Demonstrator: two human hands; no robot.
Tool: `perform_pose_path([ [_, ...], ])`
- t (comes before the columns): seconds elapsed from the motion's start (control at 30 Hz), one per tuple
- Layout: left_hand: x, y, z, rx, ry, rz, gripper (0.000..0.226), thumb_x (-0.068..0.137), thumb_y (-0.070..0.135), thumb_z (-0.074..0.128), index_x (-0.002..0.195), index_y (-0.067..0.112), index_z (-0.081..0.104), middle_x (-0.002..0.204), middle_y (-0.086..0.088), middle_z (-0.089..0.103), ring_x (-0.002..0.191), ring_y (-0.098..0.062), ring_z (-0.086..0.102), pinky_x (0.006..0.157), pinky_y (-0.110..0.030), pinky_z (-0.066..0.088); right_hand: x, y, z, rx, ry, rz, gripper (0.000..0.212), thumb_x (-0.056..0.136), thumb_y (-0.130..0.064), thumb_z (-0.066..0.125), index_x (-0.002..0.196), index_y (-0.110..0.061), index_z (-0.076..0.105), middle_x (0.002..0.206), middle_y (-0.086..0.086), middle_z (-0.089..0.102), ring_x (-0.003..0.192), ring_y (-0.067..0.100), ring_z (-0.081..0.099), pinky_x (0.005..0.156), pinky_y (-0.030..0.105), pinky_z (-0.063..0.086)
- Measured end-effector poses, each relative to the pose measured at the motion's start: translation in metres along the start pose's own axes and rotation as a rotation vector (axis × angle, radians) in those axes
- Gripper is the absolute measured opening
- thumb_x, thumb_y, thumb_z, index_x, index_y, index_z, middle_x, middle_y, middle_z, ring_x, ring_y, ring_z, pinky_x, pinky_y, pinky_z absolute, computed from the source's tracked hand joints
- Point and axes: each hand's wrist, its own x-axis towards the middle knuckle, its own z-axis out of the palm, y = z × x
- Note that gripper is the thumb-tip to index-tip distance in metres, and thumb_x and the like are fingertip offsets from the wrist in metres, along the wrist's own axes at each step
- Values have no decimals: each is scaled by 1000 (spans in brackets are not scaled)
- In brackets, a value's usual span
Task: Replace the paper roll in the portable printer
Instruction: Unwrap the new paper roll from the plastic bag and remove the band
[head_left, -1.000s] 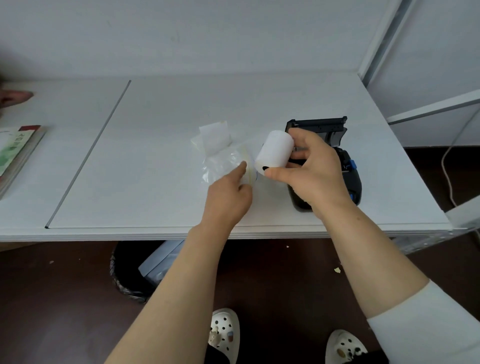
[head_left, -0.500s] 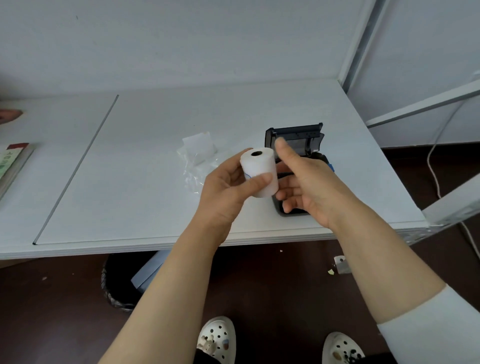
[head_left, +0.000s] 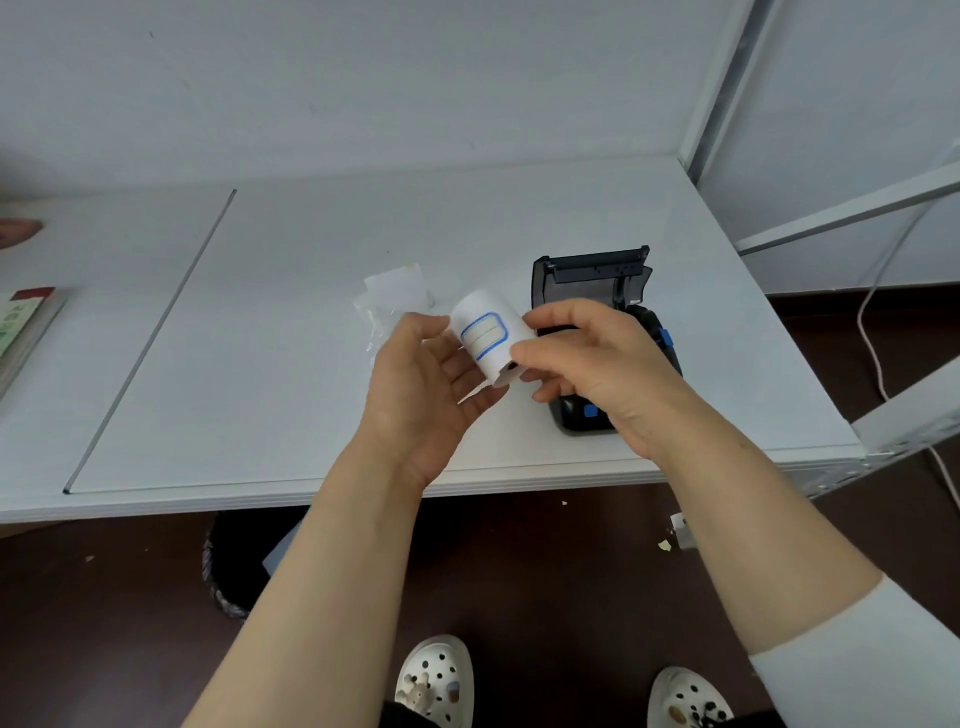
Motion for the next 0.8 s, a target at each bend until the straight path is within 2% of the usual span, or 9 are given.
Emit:
perform_pose_path([
  [0.1, 0, 0, -3, 41, -11, -1, 19, 89, 19, 48, 97, 11, 62, 94, -9, 67, 86, -22, 62, 80, -32, 51, 1, 0, 0, 110, -14, 10, 25, 78, -10, 66, 102, -14, 63, 97, 16, 71, 76, 21, 68, 69, 33, 60],
  [0.23, 2, -3, -6, 42, 9, -13, 16, 90, 21, 56, 98, 14, 67, 105, -9, 69, 99, -23, 65, 92, -41, 52, 1, 3, 2, 32, 12, -72, 24, 80, -8, 66, 101, -19, 67, 92, 3, 68, 80, 12, 65, 73, 24, 57],
  [0.33, 3, -3, -8, -3, -15, -3, 15, 89, 16, 57, 99, 9, 67, 111, -13, 68, 108, -28, 63, 86, -40, 57, 2, 3, 4, -4, 51, -128, 20, 81, -10, 66, 97, -21, 69, 89, -1, 68, 70, 2, 61, 67, 16, 53],
  [0.4, 3, -2, -9, 25, -41, 10, 16, 89, 14, 56, 100, 9, 67, 109, -11, 67, 106, -26, 63, 86, -37, 57, 2, 3, 4, -20, 66, -157, 15, 81, -11, 67, 91, -21, 70, 84, -4, 69, 61, -1, 60, 62, 13, 53],
  [0.53, 4, -2, -10, 114, -66, 38, 26, 89, 12, 55, 113, 6, 64, 104, -9, 69, 94, -23, 66, 89, -35, 54, 4, 4, 5, -54, 85, -180, 19, 75, 0, 71, 91, -10, 70, 74, -2, 67, 54, -2, 61, 59, 15, 55],
  [0.7, 4, -1, -12, 166, -63, 61, 32, 88, 12, 57, 118, 3, 60, 112, -15, 67, 106, -32, 64, 89, -34, 54, 3, 3, 6, -69, 89, -184, 18, 73, 3, 72, 85, -10, 67, 70, 0, 66, 50, -2, 62, 55, 17, 54],
  [0.8, 4, -2, -11, 190, -65, 77, 32, 88, 12, 57, 119, 3, 60, 112, -15, 66, 106, -33, 64, 86, -32, 55, 3, 3, 6, -85, 91, -182, 16, 73, 2, 72, 78, -12, 67, 67, 1, 66, 47, -1, 60, 55, 14, 54],
])
